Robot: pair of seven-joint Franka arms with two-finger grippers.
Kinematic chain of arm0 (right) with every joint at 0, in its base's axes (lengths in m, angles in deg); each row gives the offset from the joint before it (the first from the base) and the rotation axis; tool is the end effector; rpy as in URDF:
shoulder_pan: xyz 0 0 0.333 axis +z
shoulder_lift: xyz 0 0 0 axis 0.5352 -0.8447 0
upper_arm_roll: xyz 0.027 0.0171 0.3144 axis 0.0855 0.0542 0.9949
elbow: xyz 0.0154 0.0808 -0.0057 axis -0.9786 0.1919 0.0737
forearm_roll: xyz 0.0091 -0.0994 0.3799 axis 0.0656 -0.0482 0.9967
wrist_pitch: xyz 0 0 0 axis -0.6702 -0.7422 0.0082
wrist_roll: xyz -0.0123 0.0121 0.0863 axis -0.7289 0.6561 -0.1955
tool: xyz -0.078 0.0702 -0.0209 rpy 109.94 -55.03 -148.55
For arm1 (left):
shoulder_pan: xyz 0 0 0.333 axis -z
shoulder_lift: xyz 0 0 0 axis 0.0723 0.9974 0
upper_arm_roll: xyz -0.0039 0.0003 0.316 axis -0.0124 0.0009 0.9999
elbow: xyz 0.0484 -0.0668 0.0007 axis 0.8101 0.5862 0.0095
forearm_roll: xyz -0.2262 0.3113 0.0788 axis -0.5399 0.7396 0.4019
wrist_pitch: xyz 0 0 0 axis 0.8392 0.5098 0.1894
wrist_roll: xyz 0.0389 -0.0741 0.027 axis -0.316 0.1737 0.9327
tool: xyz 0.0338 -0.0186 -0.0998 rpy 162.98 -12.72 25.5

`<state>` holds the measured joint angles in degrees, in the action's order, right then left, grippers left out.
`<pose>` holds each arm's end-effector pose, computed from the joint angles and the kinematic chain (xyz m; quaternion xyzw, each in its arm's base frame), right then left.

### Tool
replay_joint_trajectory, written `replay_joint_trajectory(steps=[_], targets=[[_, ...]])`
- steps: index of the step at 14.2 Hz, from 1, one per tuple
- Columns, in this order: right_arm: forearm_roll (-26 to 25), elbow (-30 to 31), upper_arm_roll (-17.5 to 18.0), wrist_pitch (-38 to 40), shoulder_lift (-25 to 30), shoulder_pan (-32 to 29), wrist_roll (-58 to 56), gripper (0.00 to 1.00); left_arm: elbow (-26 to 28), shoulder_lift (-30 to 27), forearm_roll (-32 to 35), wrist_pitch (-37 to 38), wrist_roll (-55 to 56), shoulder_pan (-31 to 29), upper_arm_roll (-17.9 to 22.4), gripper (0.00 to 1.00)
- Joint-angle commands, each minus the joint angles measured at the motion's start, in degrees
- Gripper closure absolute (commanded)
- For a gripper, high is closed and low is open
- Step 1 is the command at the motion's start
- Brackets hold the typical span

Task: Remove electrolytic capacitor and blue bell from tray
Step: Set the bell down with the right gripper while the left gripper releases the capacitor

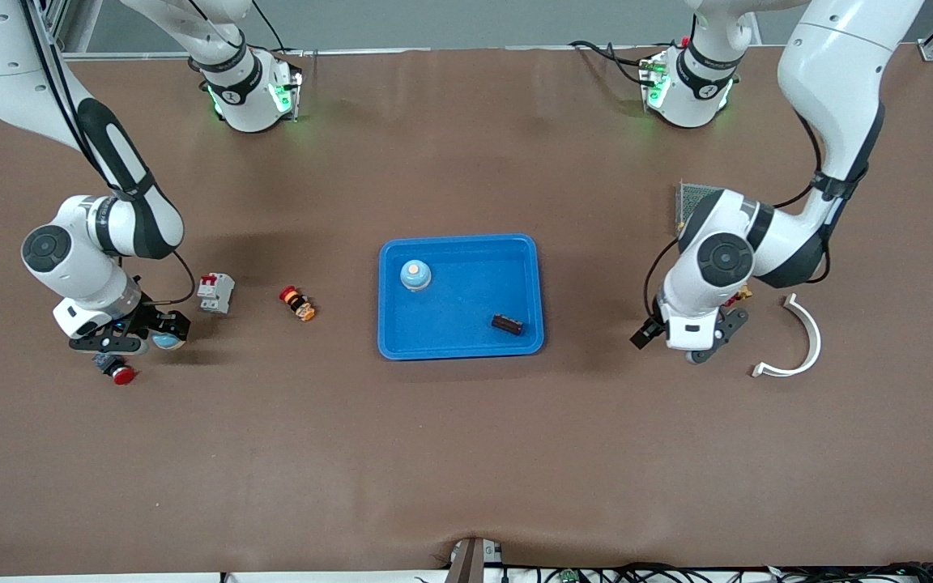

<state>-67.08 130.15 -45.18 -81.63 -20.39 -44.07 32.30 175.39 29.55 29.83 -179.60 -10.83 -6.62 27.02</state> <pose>0.5643 -0.0962 0.1888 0.9984 -0.0151 0.0440 0.0306 0.5879 -0.2005 0.2438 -0.9326 -0.3592 0.0040 0.0349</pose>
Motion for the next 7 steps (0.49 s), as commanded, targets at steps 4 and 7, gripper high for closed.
replay_joint_trajectory(steps=[4, 7], targets=[[0.71, -4.72, 4.01, 17.00, 5.37, 0.28, 10.44, 0.00, -12.41, 5.96, -4.23, 5.49, 8.22, 6.94, 0.18, 0.00], [0.80, -4.11, 10.59, 18.16, 6.86, 0.37, 20.19, 0.00, -16.80, 8.77, -4.51, 5.49, 15.50, 10.98, 0.18, 0.00]])
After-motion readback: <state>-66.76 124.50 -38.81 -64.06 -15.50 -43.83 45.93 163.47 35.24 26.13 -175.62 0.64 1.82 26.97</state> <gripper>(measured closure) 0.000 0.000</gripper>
